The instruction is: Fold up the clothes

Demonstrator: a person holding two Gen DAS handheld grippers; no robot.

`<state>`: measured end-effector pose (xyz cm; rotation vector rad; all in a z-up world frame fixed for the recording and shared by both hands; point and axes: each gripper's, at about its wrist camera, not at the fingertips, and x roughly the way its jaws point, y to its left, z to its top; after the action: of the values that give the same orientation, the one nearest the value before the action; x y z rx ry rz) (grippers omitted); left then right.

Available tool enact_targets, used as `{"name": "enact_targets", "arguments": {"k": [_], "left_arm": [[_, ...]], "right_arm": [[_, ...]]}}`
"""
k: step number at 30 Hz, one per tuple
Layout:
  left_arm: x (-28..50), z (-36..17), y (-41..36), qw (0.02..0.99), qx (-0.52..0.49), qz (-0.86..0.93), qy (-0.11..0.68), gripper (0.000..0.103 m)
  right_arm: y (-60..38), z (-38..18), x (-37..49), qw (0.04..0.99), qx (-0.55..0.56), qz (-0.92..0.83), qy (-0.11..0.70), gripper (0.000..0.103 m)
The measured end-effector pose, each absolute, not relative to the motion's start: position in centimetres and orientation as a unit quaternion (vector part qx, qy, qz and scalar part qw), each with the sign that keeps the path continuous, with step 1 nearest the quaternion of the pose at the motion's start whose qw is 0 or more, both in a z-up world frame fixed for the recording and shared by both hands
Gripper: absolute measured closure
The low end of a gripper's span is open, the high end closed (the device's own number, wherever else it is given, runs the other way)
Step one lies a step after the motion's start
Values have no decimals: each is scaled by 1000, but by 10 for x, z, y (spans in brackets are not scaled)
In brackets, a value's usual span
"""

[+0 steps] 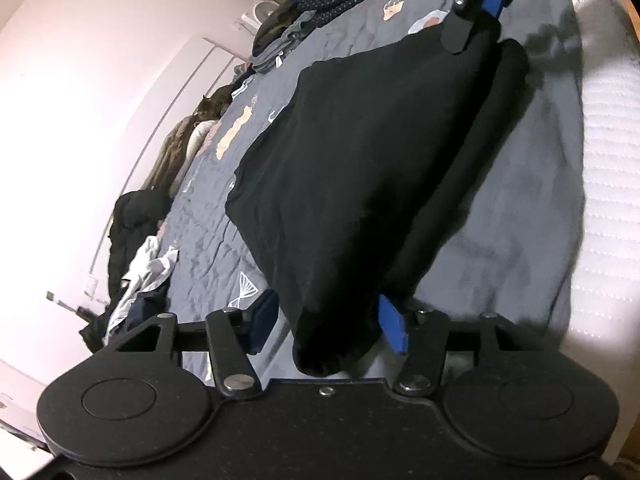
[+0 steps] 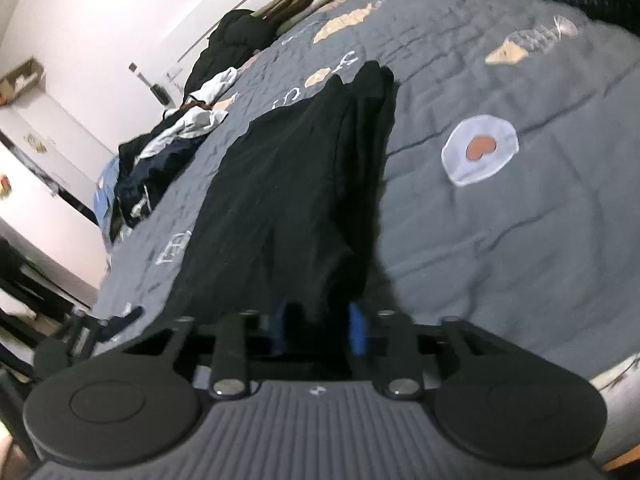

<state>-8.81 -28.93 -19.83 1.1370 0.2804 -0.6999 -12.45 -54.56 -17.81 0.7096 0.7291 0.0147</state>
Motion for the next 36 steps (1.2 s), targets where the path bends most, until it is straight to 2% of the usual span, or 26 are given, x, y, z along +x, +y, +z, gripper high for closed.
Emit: {"name": "enact_targets", "arguments": {"k": [2,4,14,17,21,24,26,27,28,29,34,36], "left_arm": [[-84,-195,-291,778,519,-328,131,48],[-81,-194,-293,777,518,-332,131,48],[-87,-157,-290,770,488,-384,146,48],[-93,-165,-298,747,524,-389,128,48],[-93,-192,-308,717,566,-389,119,48],[-87,-200,-309,717,574,-381,108,60],[-83,-199,-307,718,567,-386,115,82],[-82,-198,-306,719,563,-390,120,85],[-81,-196,-305,718,563,-391,120,88],[-80,-195,-303,718,563,-391,119,95],[-67,-177,-293,739,542,-380,125,96],[-65,-180,-292,733,559,-369,118,91]], "right_arm": [[-545,-176,-126,875,343,6,340,83],[-546,-173,-126,877,348,10,331,84],[-544,-174,-120,872,358,7,333,74],[-543,-175,-118,871,363,6,333,69],[-541,-176,-116,869,365,1,334,67],[-541,-177,-115,867,368,-4,336,67],[-541,-177,-114,869,367,-2,332,69],[-541,-176,-114,872,362,-3,329,72],[-540,-175,-114,875,358,-4,326,81],[-541,-174,-114,876,357,-4,325,95],[-548,-159,-122,870,399,21,288,95],[-547,-153,-123,868,409,38,279,95]]}}
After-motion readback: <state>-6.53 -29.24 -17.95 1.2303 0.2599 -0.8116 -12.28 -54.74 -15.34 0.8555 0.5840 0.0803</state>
